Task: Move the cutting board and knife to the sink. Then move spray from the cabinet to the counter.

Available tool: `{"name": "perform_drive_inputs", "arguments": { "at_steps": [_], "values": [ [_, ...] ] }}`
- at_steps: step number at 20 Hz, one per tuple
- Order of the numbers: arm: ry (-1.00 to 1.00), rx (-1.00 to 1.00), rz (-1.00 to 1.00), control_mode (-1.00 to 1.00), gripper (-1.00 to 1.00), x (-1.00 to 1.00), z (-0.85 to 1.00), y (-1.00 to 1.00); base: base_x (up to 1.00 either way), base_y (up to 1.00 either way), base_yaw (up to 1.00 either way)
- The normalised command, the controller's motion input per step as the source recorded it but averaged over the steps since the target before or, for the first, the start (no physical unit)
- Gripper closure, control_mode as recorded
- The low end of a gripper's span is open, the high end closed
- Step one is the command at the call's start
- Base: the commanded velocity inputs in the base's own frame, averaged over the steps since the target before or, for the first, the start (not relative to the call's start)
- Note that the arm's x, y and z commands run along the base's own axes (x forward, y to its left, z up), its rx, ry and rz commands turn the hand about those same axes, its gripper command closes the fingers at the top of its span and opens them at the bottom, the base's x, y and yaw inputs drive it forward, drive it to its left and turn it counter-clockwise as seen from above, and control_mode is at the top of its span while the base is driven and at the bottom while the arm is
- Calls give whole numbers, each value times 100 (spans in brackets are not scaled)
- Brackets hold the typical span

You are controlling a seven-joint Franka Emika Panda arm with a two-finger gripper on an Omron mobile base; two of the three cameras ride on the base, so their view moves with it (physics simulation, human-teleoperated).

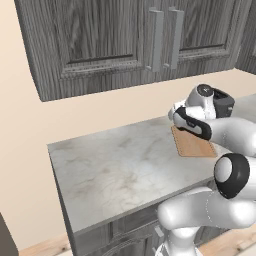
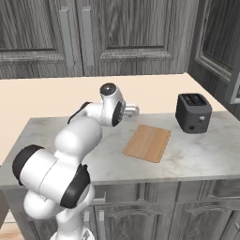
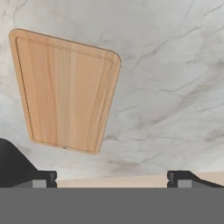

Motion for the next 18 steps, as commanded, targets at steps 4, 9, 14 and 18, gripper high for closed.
{"name": "perform_drive_inputs", "arguments": {
  "at_steps": [4, 9, 14, 18],
  "values": [
    [2, -1, 0, -100, -100, 31, -22, -4, 0, 0, 0],
    [1, 0, 0, -100, -100, 31, -17, -7, 0, 0, 0],
    [0, 0, 2, -100, -100, 17, -18, -26, 0, 0, 0],
    [0, 0, 1, -100, -100, 26, -10, -30, 0, 0, 0]
  ]
}}
